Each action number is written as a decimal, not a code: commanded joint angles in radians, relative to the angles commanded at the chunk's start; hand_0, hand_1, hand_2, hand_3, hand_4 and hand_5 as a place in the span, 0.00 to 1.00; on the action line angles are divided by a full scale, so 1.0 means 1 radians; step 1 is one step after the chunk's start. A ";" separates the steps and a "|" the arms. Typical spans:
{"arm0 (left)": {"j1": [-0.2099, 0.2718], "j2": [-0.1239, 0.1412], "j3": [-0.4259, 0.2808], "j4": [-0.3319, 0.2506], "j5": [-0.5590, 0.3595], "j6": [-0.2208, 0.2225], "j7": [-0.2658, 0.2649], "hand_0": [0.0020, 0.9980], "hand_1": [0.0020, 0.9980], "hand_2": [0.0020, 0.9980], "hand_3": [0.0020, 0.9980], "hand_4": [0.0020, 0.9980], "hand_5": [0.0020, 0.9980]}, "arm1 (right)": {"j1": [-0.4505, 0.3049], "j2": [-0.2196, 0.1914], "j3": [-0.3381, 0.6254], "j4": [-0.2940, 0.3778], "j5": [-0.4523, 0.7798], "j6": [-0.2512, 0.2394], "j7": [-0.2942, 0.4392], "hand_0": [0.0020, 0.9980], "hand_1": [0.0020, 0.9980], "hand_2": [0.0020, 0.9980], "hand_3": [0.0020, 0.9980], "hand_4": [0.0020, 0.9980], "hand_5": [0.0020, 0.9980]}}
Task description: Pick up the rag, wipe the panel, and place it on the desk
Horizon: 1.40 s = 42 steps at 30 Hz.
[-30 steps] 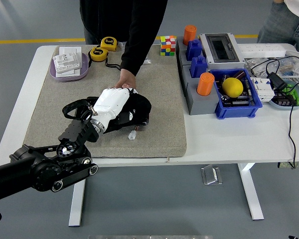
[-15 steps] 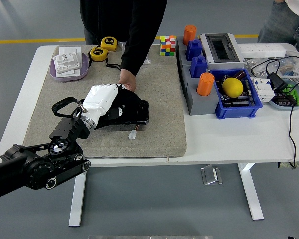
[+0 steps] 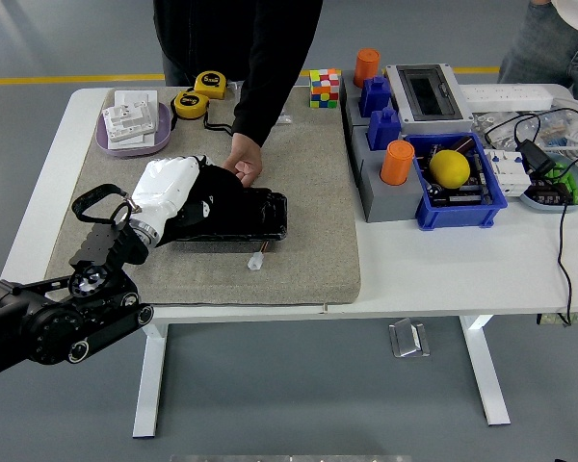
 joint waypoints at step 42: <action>0.054 0.046 -0.102 0.030 0.020 0.004 -0.009 0.19 0.14 0.48 0.44 0.27 0.00 | -0.002 0.005 0.060 -0.005 -0.018 -0.005 0.002 0.76 0.57 0.70 0.59 1.00 0.54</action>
